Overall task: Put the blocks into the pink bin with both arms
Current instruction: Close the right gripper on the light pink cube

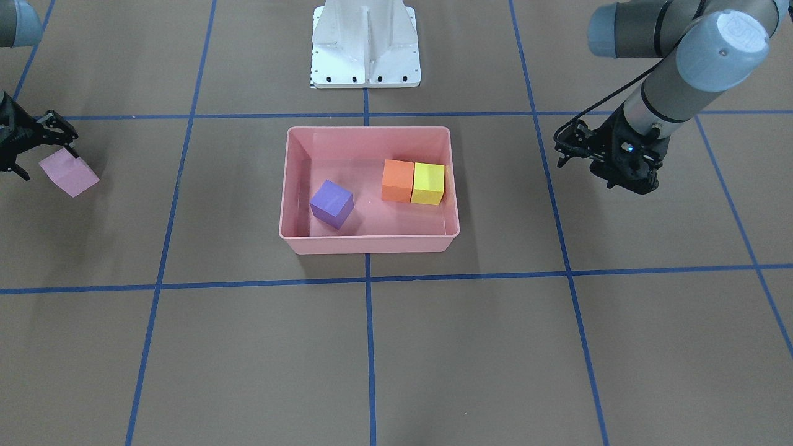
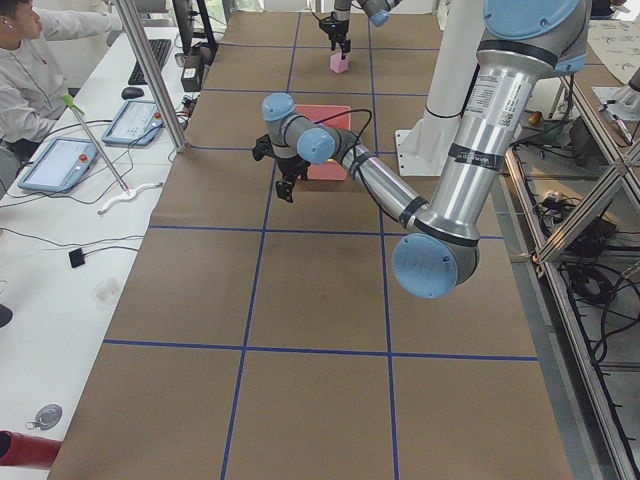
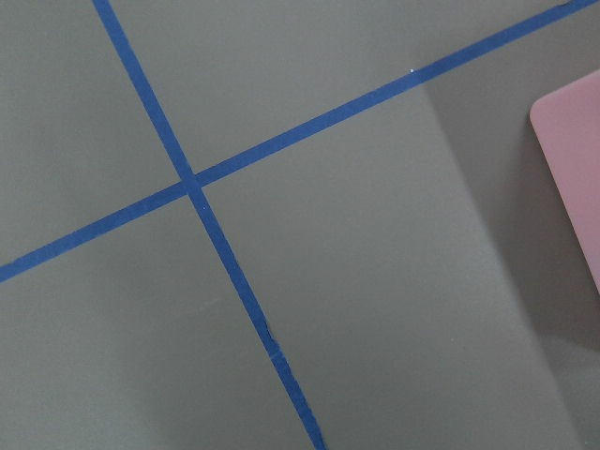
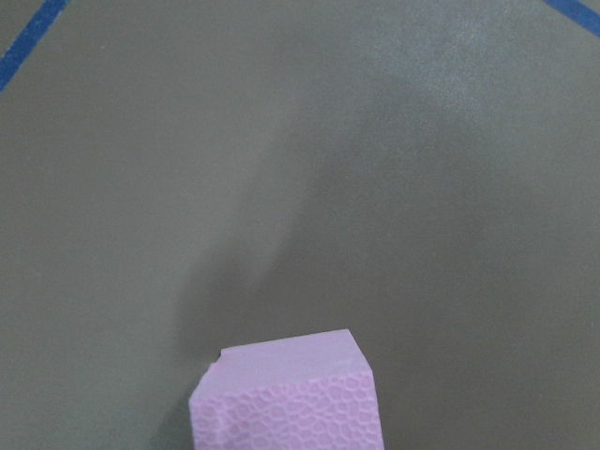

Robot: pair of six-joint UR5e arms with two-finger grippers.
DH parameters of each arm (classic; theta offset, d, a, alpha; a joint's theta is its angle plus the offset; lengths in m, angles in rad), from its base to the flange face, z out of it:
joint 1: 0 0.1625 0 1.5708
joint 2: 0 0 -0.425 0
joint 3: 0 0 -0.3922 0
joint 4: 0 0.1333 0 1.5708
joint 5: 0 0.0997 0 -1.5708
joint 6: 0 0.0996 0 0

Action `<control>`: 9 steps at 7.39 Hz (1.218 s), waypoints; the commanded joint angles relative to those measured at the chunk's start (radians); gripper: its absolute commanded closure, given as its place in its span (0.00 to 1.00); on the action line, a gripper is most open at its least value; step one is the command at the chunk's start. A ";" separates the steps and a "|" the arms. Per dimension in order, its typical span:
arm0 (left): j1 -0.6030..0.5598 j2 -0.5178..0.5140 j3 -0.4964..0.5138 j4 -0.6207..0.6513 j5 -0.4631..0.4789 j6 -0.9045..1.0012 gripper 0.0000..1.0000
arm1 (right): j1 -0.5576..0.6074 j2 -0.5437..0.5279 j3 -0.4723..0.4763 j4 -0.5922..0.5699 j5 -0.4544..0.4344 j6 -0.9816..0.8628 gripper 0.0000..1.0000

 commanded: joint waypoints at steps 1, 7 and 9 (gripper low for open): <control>0.000 0.000 0.000 0.000 0.000 -0.002 0.00 | -0.008 0.011 -0.004 -0.006 0.006 0.006 0.00; -0.001 0.000 -0.006 0.000 0.000 -0.006 0.00 | -0.010 0.018 0.005 -0.003 0.050 0.006 0.00; 0.000 0.000 -0.002 0.000 0.000 -0.005 0.00 | -0.011 0.016 -0.004 -0.004 0.041 0.004 0.00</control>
